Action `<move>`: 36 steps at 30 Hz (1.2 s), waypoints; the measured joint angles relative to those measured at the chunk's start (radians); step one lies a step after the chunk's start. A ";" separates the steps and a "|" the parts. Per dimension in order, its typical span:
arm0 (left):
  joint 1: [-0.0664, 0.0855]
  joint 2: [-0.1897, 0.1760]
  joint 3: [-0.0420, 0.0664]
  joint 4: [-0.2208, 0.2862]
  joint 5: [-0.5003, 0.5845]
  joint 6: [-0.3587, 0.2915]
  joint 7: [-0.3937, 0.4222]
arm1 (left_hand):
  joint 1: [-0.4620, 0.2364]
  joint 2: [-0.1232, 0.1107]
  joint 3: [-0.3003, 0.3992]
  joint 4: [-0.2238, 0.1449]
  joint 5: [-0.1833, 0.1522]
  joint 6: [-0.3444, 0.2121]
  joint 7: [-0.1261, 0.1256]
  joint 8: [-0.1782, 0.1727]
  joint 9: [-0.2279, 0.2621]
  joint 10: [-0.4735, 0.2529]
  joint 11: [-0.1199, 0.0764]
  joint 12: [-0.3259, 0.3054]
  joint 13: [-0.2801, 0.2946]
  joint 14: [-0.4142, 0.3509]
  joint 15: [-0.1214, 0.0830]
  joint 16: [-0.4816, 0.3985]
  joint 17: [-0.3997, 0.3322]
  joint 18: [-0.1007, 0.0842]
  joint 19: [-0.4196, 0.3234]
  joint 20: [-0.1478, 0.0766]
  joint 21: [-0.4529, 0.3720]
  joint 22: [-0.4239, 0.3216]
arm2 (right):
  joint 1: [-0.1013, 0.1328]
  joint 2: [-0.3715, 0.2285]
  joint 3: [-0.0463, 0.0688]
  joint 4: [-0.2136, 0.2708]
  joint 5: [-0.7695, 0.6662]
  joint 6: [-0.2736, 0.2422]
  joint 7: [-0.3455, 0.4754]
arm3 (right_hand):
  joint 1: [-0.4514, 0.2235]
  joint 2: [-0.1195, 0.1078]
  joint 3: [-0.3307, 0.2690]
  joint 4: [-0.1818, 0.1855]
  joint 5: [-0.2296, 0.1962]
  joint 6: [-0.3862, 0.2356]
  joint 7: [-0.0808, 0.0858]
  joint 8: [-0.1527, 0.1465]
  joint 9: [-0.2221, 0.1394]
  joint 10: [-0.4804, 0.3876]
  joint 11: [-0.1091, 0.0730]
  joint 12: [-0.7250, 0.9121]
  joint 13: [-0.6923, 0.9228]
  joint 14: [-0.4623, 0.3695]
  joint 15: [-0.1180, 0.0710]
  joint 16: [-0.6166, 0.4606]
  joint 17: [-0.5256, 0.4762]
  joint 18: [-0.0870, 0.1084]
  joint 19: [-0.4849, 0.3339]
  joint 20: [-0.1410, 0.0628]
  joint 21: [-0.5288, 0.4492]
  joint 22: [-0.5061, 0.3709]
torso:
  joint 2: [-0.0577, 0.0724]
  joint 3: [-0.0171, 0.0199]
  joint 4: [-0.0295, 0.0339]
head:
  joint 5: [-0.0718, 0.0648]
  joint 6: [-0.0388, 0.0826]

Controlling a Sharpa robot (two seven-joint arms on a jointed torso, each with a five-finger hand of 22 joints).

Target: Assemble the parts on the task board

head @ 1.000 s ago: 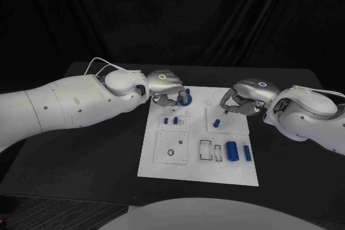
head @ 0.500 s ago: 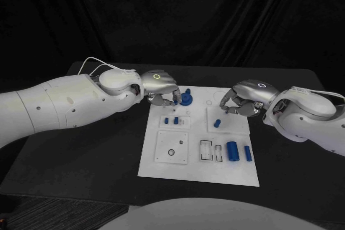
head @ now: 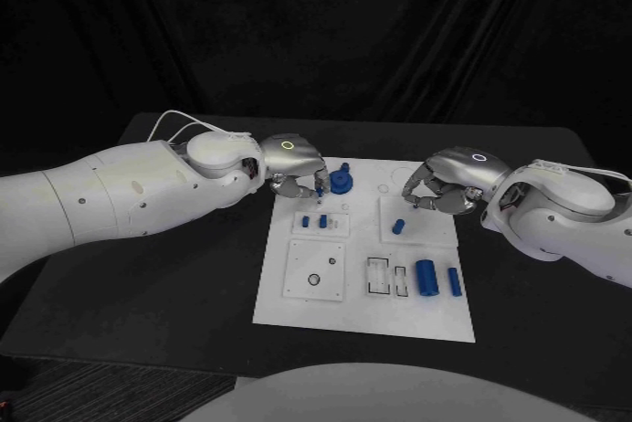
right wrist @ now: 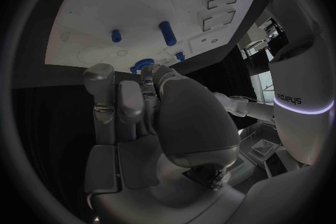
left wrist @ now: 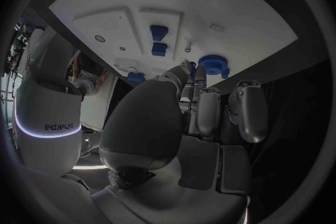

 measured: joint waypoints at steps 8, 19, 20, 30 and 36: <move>-0.011 0.010 0.000 -0.014 0.000 0.016 -0.005 | 0.000 0.000 0.000 0.000 0.000 -0.007 0.000 0.000 -0.003 0.000 0.000 -0.005 -0.002 -0.007 0.000 0.000 -0.006 0.000 -0.013 -0.002 -0.023 0.000 | -0.001 0.000 0.000 -0.001 0.000 0.000 0.000 | 0.000 0.000 0.000 0.000 0.000 0.000 0.000 0.000 0.000 0.000 0.000 0.000 0.000 0.000 0.000 0.000 0.000 0.000 0.000 0.000 0.000 0.000 | 0.001 0.0005 -0.0018 | -0.001 0.000; -0.016 0.017 0.000 -0.024 0.000 0.033 -0.009 | 0.000 0.000 0.003 0.003 0.000 -0.014 0.000 0.000 -0.004 -0.003 -0.003 -0.009 -0.003 -0.010 0.003 -0.005 -0.012 0.000 -0.016 0.001 -0.031 0.000 | -0.001 0.001 0.000 -0.002 0.000 0.002 0.000 | 0.000 0.000 0.000 0.000 0.000 0.000 0.000 0.000 0.000 0.000 0.000 0.000 0.000 0.000 0.000 0.000 0.000 0.000 0.000 0.000 0.000 0.001 | 0.001 0.0007 -0.0025 | -0.001 0.000; -0.017 0.020 0.000 -0.026 0.000 0.035 -0.009 | 0.000 0.000 0.003 0.003 0.000 -0.014 0.000 0.000 -0.005 -0.003 -0.003 -0.011 -0.003 -0.013 0.001 -0.005 -0.013 0.000 -0.016 0.002 -0.031 0.000 | -0.002 0.001 0.000 -0.002 0.000 0.002 0.000 | 0.000 0.000 0.000 0.000 0.000 0.000 0.000 0.000 0.000 0.000 0.000 0.000 0.000 0.000 0.000 0.000 0.000 0.000 0.000 0.000 0.000 0.001 | 0.000 0.0008 -0.0025 | -0.001 0.000; -0.020 0.029 0.000 -0.041 0.000 0.050 -0.012 | 0.000 0.000 0.003 0.003 0.000 -0.014 0.000 0.000 -0.005 -0.007 0.000 -0.011 -0.004 -0.014 0.000 -0.009 -0.017 0.000 -0.020 -0.002 -0.035 0.000 | -0.002 0.001 0.000 -0.003 0.000 0.004 0.000 | 0.000 0.000 0.000 0.000 0.000 0.000 0.000 0.000 0.000 0.000 0.000 0.000 0.000 0.000 0.000 0.000 0.000 0.000 0.000 0.000 0.000 0.001 | -0.001 0.0017 -0.0020 | -0.003 0.000; -0.022 0.033 0.001 -0.042 0.000 0.056 -0.013 | 0.000 0.000 0.003 0.003 0.000 -0.014 0.000 0.000 -0.005 -0.007 0.000 -0.011 -0.004 -0.014 0.000 -0.008 -0.017 0.000 -0.020 -0.002 -0.035 0.000 | -0.002 0.002 0.000 -0.004 0.000 0.005 0.000 | 0.000 0.000 0.000 0.000 0.000 0.000 0.000 0.000 0.000 -0.004 0.004 0.000 -0.001 0.000 0.000 0.000 -0.001 0.000 -0.004 0.004 -0.004 0.001 | -0.001 0.0019 -0.0016 | -0.004 0.000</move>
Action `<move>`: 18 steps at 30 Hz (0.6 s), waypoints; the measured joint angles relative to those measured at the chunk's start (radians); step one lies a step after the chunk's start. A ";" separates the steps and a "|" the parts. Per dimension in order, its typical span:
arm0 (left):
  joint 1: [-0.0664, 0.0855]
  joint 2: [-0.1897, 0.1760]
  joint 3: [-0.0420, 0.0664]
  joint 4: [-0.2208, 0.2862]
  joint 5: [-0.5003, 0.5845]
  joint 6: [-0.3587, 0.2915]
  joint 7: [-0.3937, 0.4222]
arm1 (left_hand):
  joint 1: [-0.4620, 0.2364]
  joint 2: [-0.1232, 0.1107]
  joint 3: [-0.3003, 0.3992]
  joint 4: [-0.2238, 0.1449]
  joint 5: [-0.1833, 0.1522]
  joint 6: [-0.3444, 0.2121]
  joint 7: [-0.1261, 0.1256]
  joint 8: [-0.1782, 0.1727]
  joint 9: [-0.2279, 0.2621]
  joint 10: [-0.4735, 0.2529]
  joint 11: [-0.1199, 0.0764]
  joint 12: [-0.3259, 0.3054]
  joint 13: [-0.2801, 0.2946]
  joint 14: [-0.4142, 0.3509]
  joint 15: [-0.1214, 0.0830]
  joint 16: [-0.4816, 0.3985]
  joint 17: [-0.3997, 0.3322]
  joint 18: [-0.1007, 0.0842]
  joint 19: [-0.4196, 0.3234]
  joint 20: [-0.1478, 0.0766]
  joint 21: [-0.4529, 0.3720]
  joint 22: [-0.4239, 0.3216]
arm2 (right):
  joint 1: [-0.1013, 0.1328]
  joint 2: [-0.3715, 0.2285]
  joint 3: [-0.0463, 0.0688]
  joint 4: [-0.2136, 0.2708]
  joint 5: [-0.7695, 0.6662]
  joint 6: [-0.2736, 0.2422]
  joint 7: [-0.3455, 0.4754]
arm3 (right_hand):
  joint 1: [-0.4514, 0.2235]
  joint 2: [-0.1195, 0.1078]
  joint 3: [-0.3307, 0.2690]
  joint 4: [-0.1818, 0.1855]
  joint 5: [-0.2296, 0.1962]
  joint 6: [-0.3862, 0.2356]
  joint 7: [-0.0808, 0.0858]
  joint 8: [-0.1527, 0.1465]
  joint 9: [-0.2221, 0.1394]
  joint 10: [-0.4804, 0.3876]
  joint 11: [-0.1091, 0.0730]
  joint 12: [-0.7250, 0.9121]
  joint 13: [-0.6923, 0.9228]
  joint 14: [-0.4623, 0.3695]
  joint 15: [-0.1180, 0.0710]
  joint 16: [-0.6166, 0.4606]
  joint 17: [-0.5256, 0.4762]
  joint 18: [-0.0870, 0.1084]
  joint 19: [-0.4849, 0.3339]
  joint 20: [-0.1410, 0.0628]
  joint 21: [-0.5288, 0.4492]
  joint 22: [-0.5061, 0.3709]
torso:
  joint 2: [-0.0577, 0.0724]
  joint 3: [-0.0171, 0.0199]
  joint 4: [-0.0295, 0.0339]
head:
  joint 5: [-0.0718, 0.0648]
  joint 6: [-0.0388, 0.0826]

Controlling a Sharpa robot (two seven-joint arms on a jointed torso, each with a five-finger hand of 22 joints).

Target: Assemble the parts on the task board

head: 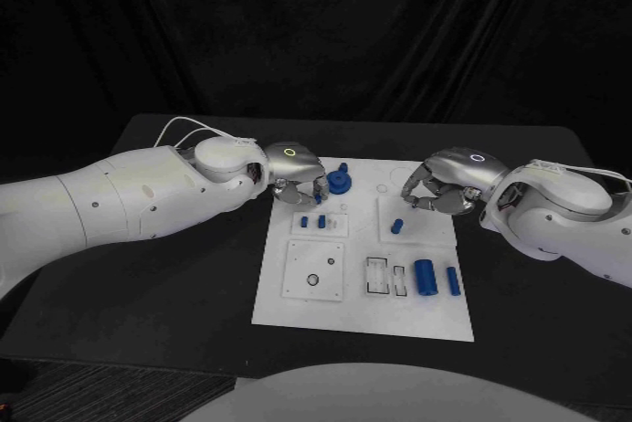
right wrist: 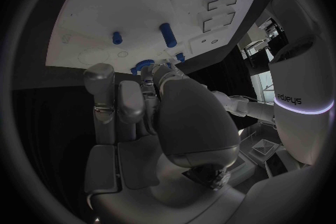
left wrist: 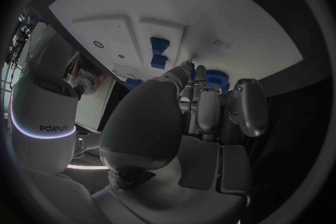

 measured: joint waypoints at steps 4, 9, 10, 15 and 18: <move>-0.002 0.000 0.000 0.000 0.000 0.004 0.000 | 0.000 0.000 -0.003 0.003 0.000 0.000 0.000 0.000 0.000 0.000 0.000 0.000 -0.001 0.000 0.000 0.000 -0.003 0.000 0.000 0.000 -0.005 0.000 | 0.000 0.001 0.000 0.000 0.000 0.000 0.000 | 0.000 0.000 0.000 0.000 0.000 0.000 0.000 0.000 0.000 0.000 0.000 0.000 0.000 0.000 0.000 0.000 0.000 0.000 0.000 0.000 0.000 0.000 | 0.000 0.0000 0.0001 | 0.000 0.000; -0.003 0.000 -0.001 0.003 0.000 0.010 0.000 | -0.004 -0.004 -0.003 0.003 0.000 0.000 0.000 0.000 -0.001 0.000 0.000 0.000 -0.001 0.000 0.000 -0.004 -0.005 0.000 -0.004 0.004 -0.005 0.000 | -0.001 0.001 0.000 -0.001 0.000 0.001 0.000 | 0.000 0.000 0.000 0.000 0.000 0.000 0.000 0.000 0.000 0.000 0.000 0.000 0.000 0.000 0.000 0.000 0.000 0.000 0.000 0.000 0.000 0.000 | 0.001 -0.0001 0.0001 | 0.000 0.000; -0.003 0.000 -0.001 0.003 0.000 0.011 0.000 | -0.004 -0.004 -0.003 0.003 0.000 0.000 0.000 0.000 -0.001 0.000 0.000 0.000 -0.001 0.000 0.000 -0.004 -0.005 0.000 -0.003 0.004 -0.005 0.000 | -0.001 0.001 0.000 -0.001 0.000 0.002 0.000 | 0.000 0.000 0.000 0.000 0.000 0.000 0.000 0.000 0.000 0.000 0.000 0.000 0.000 0.000 0.000 -0.001 0.000 0.000 0.000 0.000 0.000 0.000 | 0.001 -0.0001 0.0001 | 0.001 0.000; -0.003 0.000 -0.001 0.004 0.000 0.014 0.000 | -0.004 -0.004 -0.003 0.003 -0.004 0.000 0.000 0.000 -0.001 0.000 0.000 0.000 -0.001 -0.007 0.000 -0.004 -0.009 0.000 -0.003 0.004 -0.010 0.000 | -0.001 0.003 0.000 -0.002 0.000 0.003 0.000 | 0.000 0.000 0.000 0.000 0.000 0.000 0.000 0.000 0.000 0.000 0.000 0.000 0.000 0.000 0.000 -0.004 -0.001 0.000 0.000 0.000 0.000 0.000 | 0.001 -0.0003 0.0001 | 0.002 0.000; -0.003 0.000 -0.001 0.005 0.000 0.015 0.000 | -0.004 -0.004 -0.003 0.003 -0.004 0.000 0.000 0.000 -0.001 0.000 0.000 0.000 -0.001 -0.007 0.000 -0.004 -0.011 0.000 -0.007 0.000 -0.010 0.000 | -0.002 0.004 0.000 -0.002 0.000 0.004 0.000 | 0.000 0.000 0.000 0.000 0.000 0.000 0.000 0.000 0.000 0.000 0.000 0.000 0.000 0.000 0.000 -0.004 -0.001 0.000 0.000 0.000 0.000 0.000 | 0.001 -0.0004 0.0003 | 0.003 0.000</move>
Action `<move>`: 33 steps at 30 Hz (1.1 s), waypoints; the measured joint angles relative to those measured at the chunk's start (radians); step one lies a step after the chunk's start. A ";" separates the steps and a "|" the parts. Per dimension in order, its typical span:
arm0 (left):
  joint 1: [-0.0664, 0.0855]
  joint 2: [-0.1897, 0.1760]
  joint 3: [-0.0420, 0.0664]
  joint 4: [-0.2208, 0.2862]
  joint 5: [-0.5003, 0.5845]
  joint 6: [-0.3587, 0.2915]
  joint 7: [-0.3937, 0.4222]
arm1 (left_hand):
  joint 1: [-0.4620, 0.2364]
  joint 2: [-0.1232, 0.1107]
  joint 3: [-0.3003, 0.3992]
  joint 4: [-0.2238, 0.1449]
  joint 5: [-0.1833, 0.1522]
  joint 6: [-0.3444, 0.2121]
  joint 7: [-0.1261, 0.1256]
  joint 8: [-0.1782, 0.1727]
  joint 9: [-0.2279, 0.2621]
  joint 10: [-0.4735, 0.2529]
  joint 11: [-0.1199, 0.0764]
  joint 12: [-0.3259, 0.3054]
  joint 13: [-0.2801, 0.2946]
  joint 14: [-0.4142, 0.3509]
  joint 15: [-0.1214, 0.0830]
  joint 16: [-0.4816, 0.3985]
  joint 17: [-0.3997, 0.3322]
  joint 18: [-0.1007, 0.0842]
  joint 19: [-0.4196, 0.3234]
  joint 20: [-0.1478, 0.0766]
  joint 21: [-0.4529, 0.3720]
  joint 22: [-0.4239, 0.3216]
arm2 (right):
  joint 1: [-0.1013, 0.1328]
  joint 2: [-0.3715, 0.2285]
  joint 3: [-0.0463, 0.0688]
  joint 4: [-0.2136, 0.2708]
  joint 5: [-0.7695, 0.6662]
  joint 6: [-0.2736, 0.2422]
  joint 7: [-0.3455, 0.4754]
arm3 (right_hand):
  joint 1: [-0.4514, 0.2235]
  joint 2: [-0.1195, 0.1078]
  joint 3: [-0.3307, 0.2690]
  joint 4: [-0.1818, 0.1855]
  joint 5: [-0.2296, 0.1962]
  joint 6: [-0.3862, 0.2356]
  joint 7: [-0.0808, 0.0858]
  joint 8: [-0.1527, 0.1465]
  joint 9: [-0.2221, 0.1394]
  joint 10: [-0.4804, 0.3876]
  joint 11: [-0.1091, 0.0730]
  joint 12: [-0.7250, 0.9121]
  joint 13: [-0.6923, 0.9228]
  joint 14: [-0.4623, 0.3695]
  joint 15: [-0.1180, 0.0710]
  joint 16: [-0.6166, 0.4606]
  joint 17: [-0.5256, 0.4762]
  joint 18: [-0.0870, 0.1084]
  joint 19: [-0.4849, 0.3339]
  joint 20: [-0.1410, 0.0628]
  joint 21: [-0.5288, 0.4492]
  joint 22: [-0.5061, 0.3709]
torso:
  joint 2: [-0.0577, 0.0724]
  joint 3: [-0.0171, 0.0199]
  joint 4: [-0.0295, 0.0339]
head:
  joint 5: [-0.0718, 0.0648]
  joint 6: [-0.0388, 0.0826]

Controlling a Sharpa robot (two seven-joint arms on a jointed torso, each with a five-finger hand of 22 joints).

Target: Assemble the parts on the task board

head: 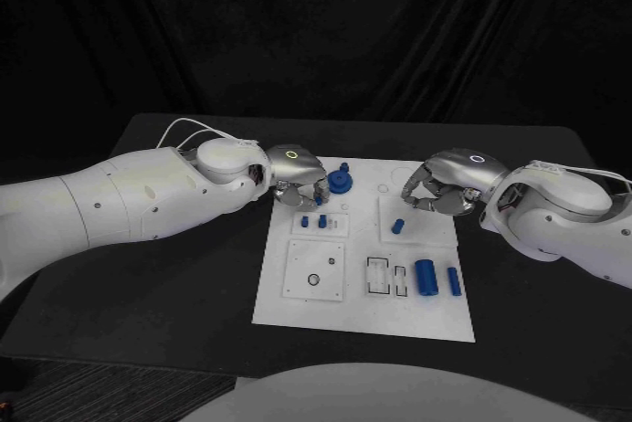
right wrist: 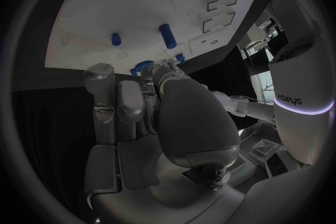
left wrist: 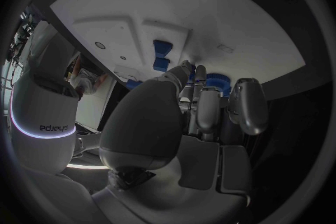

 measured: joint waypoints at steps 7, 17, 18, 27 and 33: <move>0.000 0.000 0.000 0.001 0.000 0.004 -0.001 | 0.000 0.000 0.000 0.000 0.000 0.000 0.000 0.000 0.000 0.000 0.000 0.000 0.000 0.000 0.000 -0.005 -0.003 0.000 0.000 0.000 -0.006 0.000 | 0.000 0.000 0.000 0.000 0.000 0.002 0.000 | 0.000 0.000 0.000 0.000 0.000 0.000 0.000 0.000 0.000 0.000 0.000 0.000 0.000 0.000 0.000 0.000 0.000 0.000 0.000 0.000 0.000 0.000 | 0.000 0.0000 0.0012 | -0.001 0.000; -0.005 0.004 0.000 -0.004 0.000 0.012 -0.021 | -0.034 -0.034 -0.019 0.027 -0.013 -0.135 -0.040 -0.007 -0.031 -0.036 -0.003 -0.030 -0.008 -0.033 0.000 -0.025 -0.036 0.000 -0.027 0.006 -0.050 0.000 | 0.000 0.001 0.000 0.000 0.000 0.007 -0.001 | 0.004 0.004 0.000 0.000 0.000 0.000 0.000 0.000 0.000 0.000 0.000 -0.004 -0.003 0.000 0.000 0.000 -0.001 0.000 0.000 0.000 -0.007 0.000 | 0.000 0.0002 0.0011 | 0.002 0.000; -0.006 0.004 0.000 -0.005 0.000 0.013 -0.025 | -0.034 -0.034 -0.021 0.029 -0.013 -0.144 -0.043 -0.007 -0.033 -0.036 -0.003 -0.030 -0.008 -0.034 -0.002 -0.026 -0.038 0.000 -0.029 0.007 -0.050 0.000 | 0.000 0.001 0.000 0.000 0.000 0.007 -0.001 | 0.004 0.004 0.000 0.000 0.000 0.000 0.000 0.000 0.000 0.000 0.000 -0.004 -0.003 0.000 0.000 0.000 -0.001 0.000 0.000 0.000 -0.007 0.000 | 0.000 0.0002 0.0008 | 0.002 0.000; -0.008 0.004 0.001 -0.009 0.000 0.018 -0.056 | -0.039 -0.039 -0.029 0.037 -0.013 -0.219 -0.080 -0.007 -0.047 -0.054 0.014 -0.035 0.002 -0.041 0.005 -0.026 -0.043 0.000 -0.029 0.007 -0.061 0.000 | 0.000 -0.001 0.000 0.001 0.000 0.010 -0.002 | 0.004 0.004 0.003 -0.003 0.000 0.000 0.000 0.000 0.000 0.000 0.000 -0.004 -0.003 0.000 0.000 0.000 -0.002 0.000 0.000 0.000 -0.007 0.000 | 0.000 0.0004 0.0006 | 0.003 0.000; -0.008 0.000 0.001 -0.012 0.000 0.012 -0.068 | -0.039 -0.039 -0.029 0.037 -0.013 -0.232 -0.086 -0.007 -0.049 -0.054 0.014 -0.035 0.003 -0.045 0.009 -0.026 -0.043 0.000 -0.029 0.007 -0.061 0.000 | 0.000 -0.001 0.000 0.001 0.000 0.011 -0.002 | 0.004 0.004 0.003 -0.003 0.000 0.000 0.000 0.000 0.000 0.000 0.000 -0.004 -0.003 0.000 0.000 0.000 -0.002 0.000 0.000 0.000 -0.007 0.000 | 0.000 0.0003 0.0001 | 0.004 0.000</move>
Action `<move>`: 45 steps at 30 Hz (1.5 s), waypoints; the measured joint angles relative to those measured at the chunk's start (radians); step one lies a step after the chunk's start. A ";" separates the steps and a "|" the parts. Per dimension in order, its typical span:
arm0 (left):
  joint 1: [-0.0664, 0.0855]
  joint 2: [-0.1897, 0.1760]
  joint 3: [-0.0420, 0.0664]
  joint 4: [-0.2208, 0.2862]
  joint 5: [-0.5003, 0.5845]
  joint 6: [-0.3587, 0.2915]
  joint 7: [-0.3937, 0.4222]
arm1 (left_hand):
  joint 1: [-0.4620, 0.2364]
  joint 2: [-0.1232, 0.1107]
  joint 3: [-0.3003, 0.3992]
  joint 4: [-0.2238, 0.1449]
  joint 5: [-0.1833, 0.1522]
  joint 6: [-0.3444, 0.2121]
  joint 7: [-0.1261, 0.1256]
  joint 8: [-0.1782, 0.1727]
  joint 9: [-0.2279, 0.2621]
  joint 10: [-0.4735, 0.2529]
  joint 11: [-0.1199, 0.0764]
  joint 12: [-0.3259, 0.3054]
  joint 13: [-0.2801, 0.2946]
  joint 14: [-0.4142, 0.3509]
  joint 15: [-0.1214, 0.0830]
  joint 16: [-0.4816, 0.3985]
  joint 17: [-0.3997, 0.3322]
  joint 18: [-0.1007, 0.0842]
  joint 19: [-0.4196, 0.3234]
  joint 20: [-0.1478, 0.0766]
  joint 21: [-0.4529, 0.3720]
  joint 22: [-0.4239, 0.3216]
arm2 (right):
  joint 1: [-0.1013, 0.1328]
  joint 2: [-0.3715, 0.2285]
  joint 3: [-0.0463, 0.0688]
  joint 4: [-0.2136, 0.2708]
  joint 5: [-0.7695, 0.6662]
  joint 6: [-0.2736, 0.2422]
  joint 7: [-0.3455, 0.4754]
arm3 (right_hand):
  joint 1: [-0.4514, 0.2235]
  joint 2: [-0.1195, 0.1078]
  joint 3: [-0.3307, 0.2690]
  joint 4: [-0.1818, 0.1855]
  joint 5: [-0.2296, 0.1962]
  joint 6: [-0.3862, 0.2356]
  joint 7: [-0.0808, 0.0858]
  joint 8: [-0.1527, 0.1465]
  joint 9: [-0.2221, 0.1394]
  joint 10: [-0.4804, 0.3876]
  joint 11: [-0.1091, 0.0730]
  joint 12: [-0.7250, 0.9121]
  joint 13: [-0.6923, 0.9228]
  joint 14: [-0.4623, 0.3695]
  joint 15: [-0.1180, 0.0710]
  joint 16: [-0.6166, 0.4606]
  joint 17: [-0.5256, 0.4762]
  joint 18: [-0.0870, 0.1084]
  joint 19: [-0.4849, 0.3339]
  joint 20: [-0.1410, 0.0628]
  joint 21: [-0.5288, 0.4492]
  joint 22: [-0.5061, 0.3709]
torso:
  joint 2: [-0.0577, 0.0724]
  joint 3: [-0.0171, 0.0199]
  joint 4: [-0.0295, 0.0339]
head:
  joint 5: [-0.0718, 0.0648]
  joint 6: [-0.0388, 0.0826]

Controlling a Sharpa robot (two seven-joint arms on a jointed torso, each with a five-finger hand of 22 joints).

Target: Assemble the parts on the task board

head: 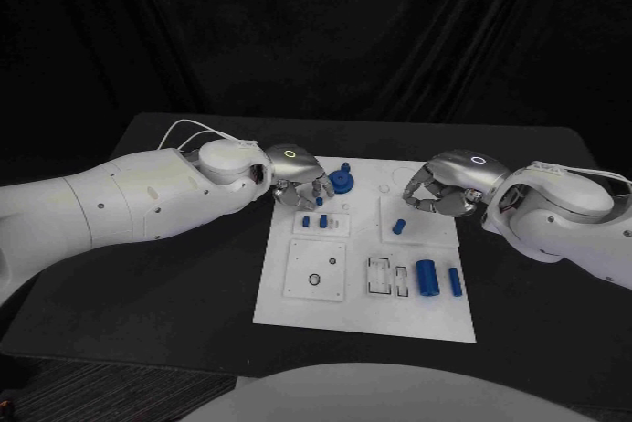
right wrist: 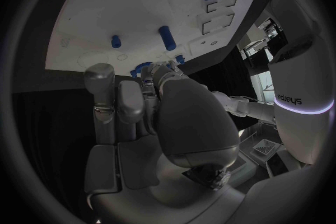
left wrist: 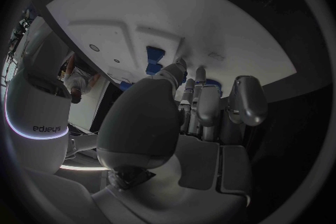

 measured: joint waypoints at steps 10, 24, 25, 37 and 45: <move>0.001 -0.099 -0.001 -0.002 0.019 -0.093 0.014 | 0.001 -0.017 -0.022 0.019 -0.006 0.037 0.001 0.024 0.008 -0.129 -0.036 0.038 0.068 -0.319 0.009 -0.289 -0.372 0.056 -0.196 0.012 -0.312 0.000 | 0.004 -0.029 0.000 0.026 0.000 -0.005 0.000 | 0.004 -0.006 0.006 -0.003 0.001 0.000 0.000 0.000 0.001 -0.119 -0.003 -0.227 -0.252 0.000 0.000 -0.036 -0.026 0.000 0.000 0.000 -0.032 0.000 | 0.000 -0.0009 0.0000 | -0.015 0.000; 0.035 -0.278 -0.001 0.069 0.564 -0.063 0.231 | 0.029 -0.090 -0.245 0.151 0.018 -0.117 -0.005 0.004 -0.017 -0.697 -0.090 0.064 0.098 -1.043 0.002 -0.984 -0.628 0.078 -0.954 -0.003 -1.086 -0.233 | 0.122 -0.062 0.001 0.075 -0.002 -0.037 -0.008 | -0.009 -0.084 0.048 0.029 -0.028 -0.011 0.011 0.000 -0.004 -0.316 0.010 -0.849 -0.778 -0.003 -0.003 -0.116 -0.093 0.000 0.009 -0.002 -0.088 0.001 | -0.004 -0.0053 -0.0048 | -0.013 0.000; 0.035 -0.279 -0.001 0.070 0.584 -0.057 0.235 | 0.022 -0.096 -0.257 0.152 0.024 -0.140 -0.003 0.001 -0.022 -0.721 -0.088 0.056 0.082 -1.067 0.002 -1.012 -0.651 0.078 -0.970 -0.004 -1.095 -0.243 | 0.124 -0.062 0.001 0.075 -0.004 -0.037 -0.009 | -0.011 -0.086 0.048 0.029 -0.032 -0.012 0.012 0.000 -0.004 -0.321 0.011 -0.858 -0.784 -0.003 -0.003 -0.112 -0.089 0.000 0.009 -0.002 -0.086 0.001 | -0.004 -0.0054 -0.0049 | -0.013 0.000; 0.002 -0.263 -0.002 0.134 1.302 0.143 0.353 | -0.173 0.017 -0.378 0.154 0.130 -0.517 -0.033 -0.027 -0.108 -1.023 -0.122 -0.063 -0.186 -1.326 0.007 -1.324 -1.095 0.102 -1.326 -0.014 -1.141 -0.903 | 0.133 -0.034 0.001 0.042 -0.072 0.011 -0.043 | 0.004 -0.125 0.043 0.010 -0.101 -0.076 0.014 -0.038 -0.032 -0.483 0.066 -1.203 -1.043 -0.002 0.025 -0.098 -0.077 0.000 0.016 0.019 -0.090 0.001 | -0.010 -0.0141 0.0012 | -0.039 0.000; -0.031 -0.276 -0.002 0.201 1.553 0.235 0.393 | -0.332 0.185 -0.425 0.148 0.055 -0.540 -0.054 -0.027 -0.124 -1.028 -0.153 -0.058 -0.209 -1.334 0.016 -1.324 -1.097 0.094 -1.342 -0.042 -1.150 -1.082 | 0.097 -0.022 0.000 0.009 -0.135 0.102 -0.067 | 0.025 -0.144 -0.126 0.101 -0.217 -0.175 -0.032 -0.043 -0.105 -0.570 0.063 -1.243 -1.128 -0.033 0.028 -0.165 -0.137 0.016 -0.010 0.026 -0.198 0.000 | -0.023 -0.0345 0.0148 | -0.058 0.000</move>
